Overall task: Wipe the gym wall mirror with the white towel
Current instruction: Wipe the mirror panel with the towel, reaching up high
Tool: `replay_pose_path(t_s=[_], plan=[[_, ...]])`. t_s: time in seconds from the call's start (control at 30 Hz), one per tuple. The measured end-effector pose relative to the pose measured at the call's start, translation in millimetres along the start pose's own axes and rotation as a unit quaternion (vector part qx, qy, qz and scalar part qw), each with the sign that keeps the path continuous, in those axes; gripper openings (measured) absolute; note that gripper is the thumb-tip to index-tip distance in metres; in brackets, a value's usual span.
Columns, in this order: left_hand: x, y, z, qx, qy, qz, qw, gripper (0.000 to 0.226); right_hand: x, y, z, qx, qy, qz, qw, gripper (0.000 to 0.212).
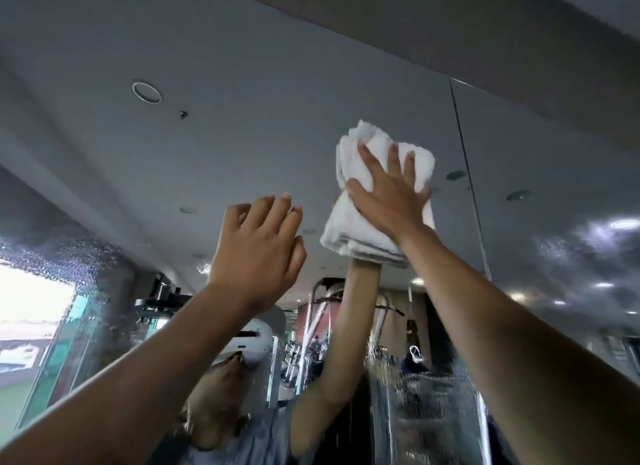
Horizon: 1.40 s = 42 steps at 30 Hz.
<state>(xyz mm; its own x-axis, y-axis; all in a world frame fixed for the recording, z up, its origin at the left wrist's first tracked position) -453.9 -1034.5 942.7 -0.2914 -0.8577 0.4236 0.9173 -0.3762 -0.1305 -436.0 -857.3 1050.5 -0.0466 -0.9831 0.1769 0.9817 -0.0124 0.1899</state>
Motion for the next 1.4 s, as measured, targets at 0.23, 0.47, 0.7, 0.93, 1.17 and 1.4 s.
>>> replay_pose_path(t_s=[0.23, 0.47, 0.7, 0.93, 1.17, 1.4], plan=[[13, -16, -8, 0.072, 0.084, -0.031, 0.993, 0.076, 14, -8, -76, -0.011, 0.209, -0.015, 0.978, 0.073], [7, -24, -7, 0.1, 0.066, -0.017, 0.993, 0.076, -23, 2, -4, 0.03, 0.049, 0.005, 0.998, 0.069], [10, -25, -8, 0.091, 0.07, -0.027, 0.993, 0.074, 38, -7, -46, -0.034, 0.172, -0.042, 0.984, 0.062], [6, -25, -8, 0.089, 0.071, -0.019, 0.993, 0.074, -27, 9, -29, -0.033, 0.141, -0.009, 0.989, 0.072], [9, -24, -9, 0.086, 0.069, -0.039, 0.993, 0.075, 46, -3, -18, -0.043, 0.135, -0.022, 0.99, 0.061], [1, -24, -22, 0.091, 0.09, -0.026, 0.991, 0.078, -14, 5, -55, -0.042, 0.245, -0.032, 0.968, 0.069]])
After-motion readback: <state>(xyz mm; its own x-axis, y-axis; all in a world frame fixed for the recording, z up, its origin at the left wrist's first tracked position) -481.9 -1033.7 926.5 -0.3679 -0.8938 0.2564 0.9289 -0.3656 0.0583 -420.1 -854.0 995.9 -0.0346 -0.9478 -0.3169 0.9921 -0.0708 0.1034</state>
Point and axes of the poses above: each hand's wrist, its own z-axis towards the middle knuckle, its own y-axis out of the back of the hand, x = y × z, the point moved 10 cm from there along z, towards the middle knuckle, and after that the axes turned 8 degrees about -y, right-handed, at the moved point
